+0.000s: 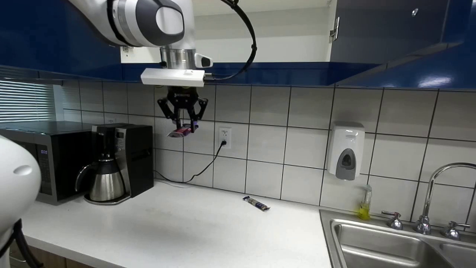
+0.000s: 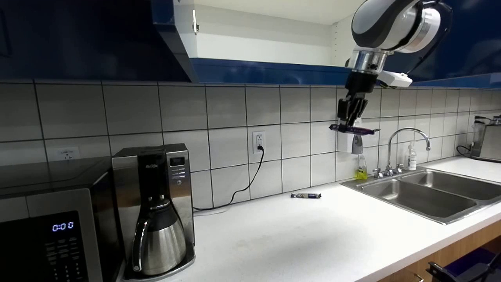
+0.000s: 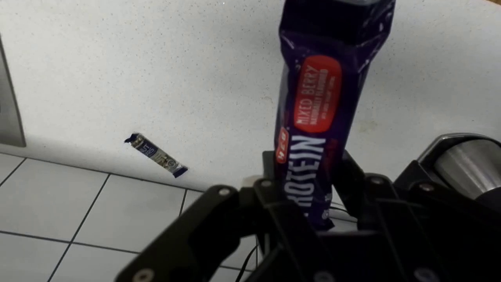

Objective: Put the candy bar into the cupboard

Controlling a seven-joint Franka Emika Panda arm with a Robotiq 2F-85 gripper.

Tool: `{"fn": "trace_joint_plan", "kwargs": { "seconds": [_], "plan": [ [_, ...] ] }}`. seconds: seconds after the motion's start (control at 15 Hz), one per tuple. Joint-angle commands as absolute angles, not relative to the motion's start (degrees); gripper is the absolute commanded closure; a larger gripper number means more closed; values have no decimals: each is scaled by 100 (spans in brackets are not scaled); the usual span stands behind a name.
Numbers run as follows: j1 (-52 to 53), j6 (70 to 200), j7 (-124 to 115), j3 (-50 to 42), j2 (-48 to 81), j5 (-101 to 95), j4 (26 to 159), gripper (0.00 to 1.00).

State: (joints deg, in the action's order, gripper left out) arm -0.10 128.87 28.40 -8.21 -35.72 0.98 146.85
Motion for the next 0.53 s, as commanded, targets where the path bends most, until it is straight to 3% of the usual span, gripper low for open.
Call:
{"fn": "trace_joint_plan", "kwargs": {
  "seconds": [0.0, 0.47],
  "plan": [
    [85, 12468, 2664, -801, -3732, -28, 14231, 85],
    [240, 12110, 2517, -769, -3771, 47, 13171, 85]
  ]
}}
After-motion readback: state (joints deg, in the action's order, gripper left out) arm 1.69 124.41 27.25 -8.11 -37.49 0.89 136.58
